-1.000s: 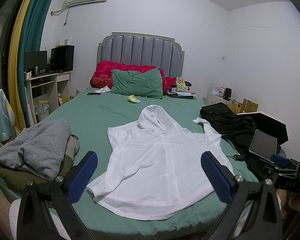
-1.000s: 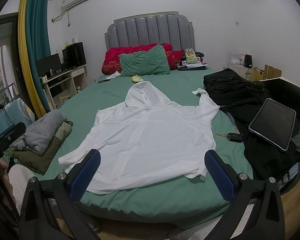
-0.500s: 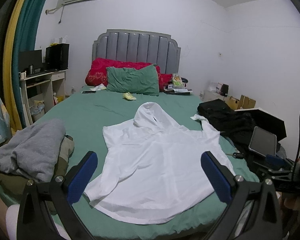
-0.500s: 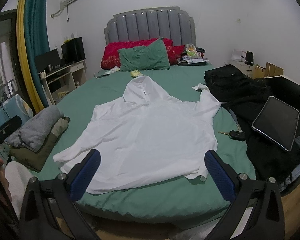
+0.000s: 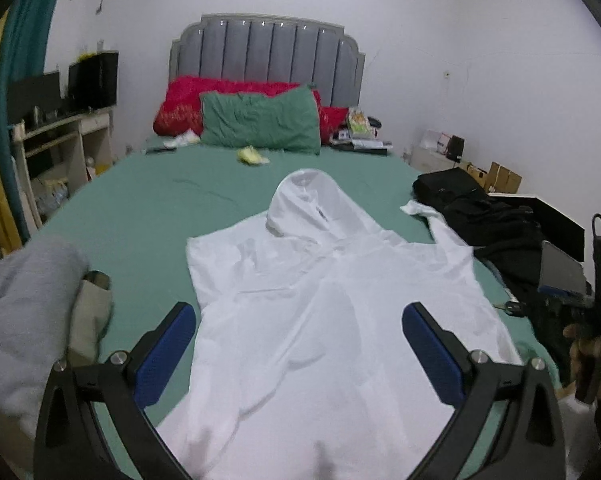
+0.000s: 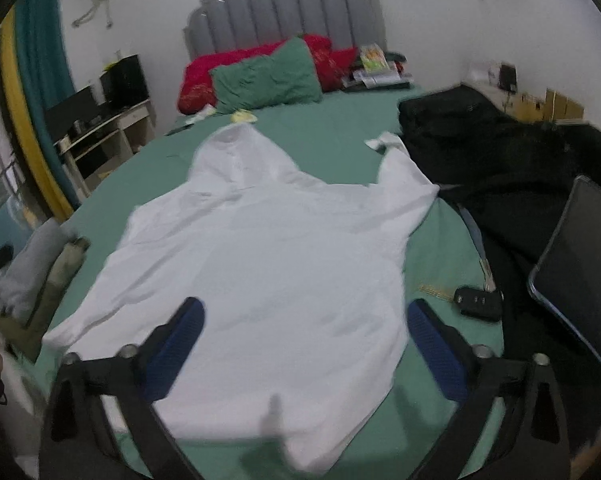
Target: Fold large clothes
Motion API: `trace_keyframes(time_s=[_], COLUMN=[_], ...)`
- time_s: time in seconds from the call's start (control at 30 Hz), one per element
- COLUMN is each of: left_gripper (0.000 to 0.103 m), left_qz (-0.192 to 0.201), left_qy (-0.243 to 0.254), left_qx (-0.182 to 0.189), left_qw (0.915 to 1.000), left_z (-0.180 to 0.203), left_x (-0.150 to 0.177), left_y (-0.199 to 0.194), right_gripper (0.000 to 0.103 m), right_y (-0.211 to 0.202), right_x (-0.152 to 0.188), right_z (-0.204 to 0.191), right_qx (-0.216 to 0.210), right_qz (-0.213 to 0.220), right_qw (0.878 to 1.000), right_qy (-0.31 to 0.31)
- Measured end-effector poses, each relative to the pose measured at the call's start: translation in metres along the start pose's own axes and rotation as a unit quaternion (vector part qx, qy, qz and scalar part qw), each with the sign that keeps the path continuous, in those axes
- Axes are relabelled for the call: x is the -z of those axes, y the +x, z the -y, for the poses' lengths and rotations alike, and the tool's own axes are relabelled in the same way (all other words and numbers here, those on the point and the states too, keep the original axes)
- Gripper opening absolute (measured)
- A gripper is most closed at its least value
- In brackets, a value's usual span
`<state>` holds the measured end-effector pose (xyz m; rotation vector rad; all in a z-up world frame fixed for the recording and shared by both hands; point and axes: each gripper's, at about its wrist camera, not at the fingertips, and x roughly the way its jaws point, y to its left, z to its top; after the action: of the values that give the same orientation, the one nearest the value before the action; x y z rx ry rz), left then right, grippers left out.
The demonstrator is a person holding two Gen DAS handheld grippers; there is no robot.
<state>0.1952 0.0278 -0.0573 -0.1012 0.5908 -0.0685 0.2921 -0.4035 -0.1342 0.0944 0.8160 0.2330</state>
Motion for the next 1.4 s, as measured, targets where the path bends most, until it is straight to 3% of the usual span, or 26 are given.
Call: trace_keyframes(time_s=[0.1,0.2,0.37,0.43,0.47,0.57,0.63,0.73,0.77,0.8,0.83,0.87,0.93,1.0,1.13,1.27,1.33,1.37,1.4], left_gripper=[0.101,0.100,0.100,0.100,0.100,0.100,0.100,0.100,0.100,0.100,0.100,0.100,0.100,0.100,0.100,0.100,0.100,0.100,0.100], left_qz=[-0.019,-0.031,-0.052,-0.064,-0.069,-0.087,-0.094,-0.095,-0.093,-0.092,-0.091,-0.091,-0.089,-0.086,-0.084,-0.095,-0.102,-0.106,-0.111], left_qy=[-0.003,0.004,-0.024,-0.039,-0.038,-0.048,-0.073,-0.086,-0.084,-0.080,-0.079,-0.078,-0.078,-0.074,-0.061,-0.060,-0.060,-0.061,-0.063], left_qx=[-0.003,-0.017,-0.031,-0.029,-0.032,-0.034,-0.026,-0.019,-0.020,-0.020,-0.020,-0.018,-0.013,-0.011,-0.014,-0.016,-0.018,-0.018,-0.017], left_qw=[0.9998,0.9994,0.9979,0.9968,0.9964,0.9945,0.9926,0.9916,0.9919,0.9923,0.9925,0.9926,0.9928,0.9934,0.9945,0.9936,0.9928,0.9923,0.9916], left_z=[-0.023,-0.041,-0.079,-0.093,-0.098,-0.109,-0.119,-0.126,-0.125,-0.124,-0.124,-0.123,-0.121,-0.120,-0.118,-0.122,-0.124,-0.124,-0.125], left_x=[-0.008,-0.013,-0.016,-0.013,-0.011,-0.005,-0.004,-0.006,-0.007,-0.008,-0.009,-0.009,-0.011,-0.012,-0.011,-0.007,-0.003,-0.002,0.000], left_y=[0.050,0.085,0.140,0.157,0.163,0.171,0.172,0.171,0.171,0.171,0.171,0.172,0.171,0.171,0.173,0.182,0.187,0.189,0.191], right_gripper=[0.058,0.050,0.047,0.020,0.002,0.001,0.001,0.003,0.015,0.048,0.066,0.074,0.074,0.074,0.073,0.072,0.049,0.000,0.001], right_y=[0.053,0.109,0.186,0.210,0.219,0.235,0.241,0.258,0.264,0.266,0.263,0.256,0.240,0.235,0.268,0.318,0.345,0.353,0.363], right_x=[-0.030,-0.056,-0.087,-0.098,-0.103,-0.118,-0.122,-0.123,-0.121,-0.120,-0.122,-0.126,-0.141,-0.160,-0.194,-0.213,-0.221,-0.224,-0.226], right_z=[0.044,0.082,0.130,0.139,0.139,0.105,0.071,0.012,-0.005,-0.018,-0.023,-0.024,-0.010,0.024,0.105,0.133,0.133,0.132,0.131], right_qx=[0.003,0.021,0.046,0.045,0.045,0.022,0.002,-0.082,-0.101,-0.111,-0.115,-0.115,-0.100,-0.060,0.034,0.034,0.044,0.052,0.062], right_qz=[-0.025,-0.049,-0.078,-0.082,-0.083,-0.073,-0.079,-0.119,-0.139,-0.150,-0.143,-0.123,-0.084,-0.052,-0.049,-0.054,-0.062,-0.074,-0.081], right_qw=[0.999,0.998,0.992,0.991,0.991,0.996,0.997,0.988,0.981,0.976,0.975,0.976,0.983,0.992,0.998,0.998,0.997,0.996,0.995], right_qy=[0.024,0.040,0.086,0.092,0.090,0.052,0.012,-0.062,-0.088,-0.113,-0.127,-0.137,-0.130,-0.094,-0.009,0.016,-0.002,-0.006,-0.004])
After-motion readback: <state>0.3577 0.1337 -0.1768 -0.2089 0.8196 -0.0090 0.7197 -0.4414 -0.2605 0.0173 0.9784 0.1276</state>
